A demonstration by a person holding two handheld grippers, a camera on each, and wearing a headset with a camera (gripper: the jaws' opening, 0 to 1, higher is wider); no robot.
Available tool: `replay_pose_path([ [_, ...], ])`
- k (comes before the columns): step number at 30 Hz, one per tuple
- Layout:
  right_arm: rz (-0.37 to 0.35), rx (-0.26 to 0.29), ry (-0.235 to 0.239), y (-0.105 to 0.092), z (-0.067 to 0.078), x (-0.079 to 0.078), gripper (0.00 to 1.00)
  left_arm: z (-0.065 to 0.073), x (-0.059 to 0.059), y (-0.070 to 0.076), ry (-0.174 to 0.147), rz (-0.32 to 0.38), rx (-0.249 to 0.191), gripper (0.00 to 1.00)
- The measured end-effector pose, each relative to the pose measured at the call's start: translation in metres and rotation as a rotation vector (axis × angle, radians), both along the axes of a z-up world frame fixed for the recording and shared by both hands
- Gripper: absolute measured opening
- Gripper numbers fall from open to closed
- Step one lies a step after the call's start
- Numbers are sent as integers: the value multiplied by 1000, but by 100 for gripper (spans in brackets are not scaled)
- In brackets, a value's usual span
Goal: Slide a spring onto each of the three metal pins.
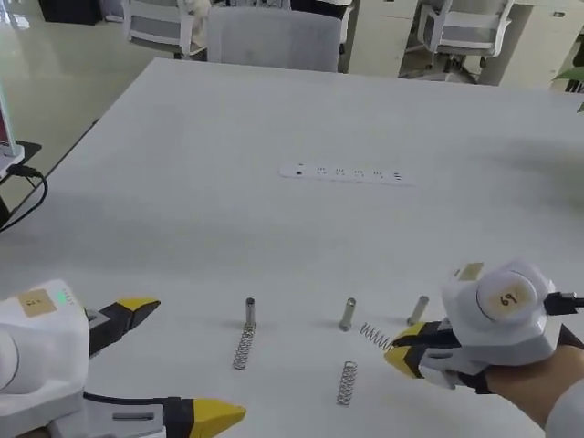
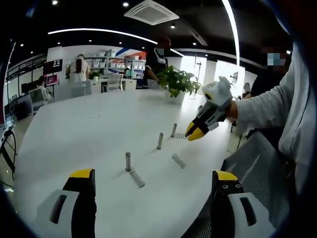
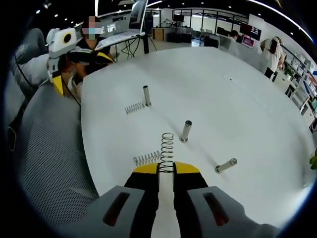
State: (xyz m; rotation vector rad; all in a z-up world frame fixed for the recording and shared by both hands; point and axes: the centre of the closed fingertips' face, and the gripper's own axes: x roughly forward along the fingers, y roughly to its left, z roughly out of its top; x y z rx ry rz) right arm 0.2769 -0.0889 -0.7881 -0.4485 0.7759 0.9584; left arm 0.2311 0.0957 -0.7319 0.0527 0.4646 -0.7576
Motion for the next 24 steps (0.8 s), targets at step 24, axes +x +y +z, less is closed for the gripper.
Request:
replay_pose_path([
  [24,309,-18,25,56,39,-47,7,4,0,-42,-25,-216,42,75],
])
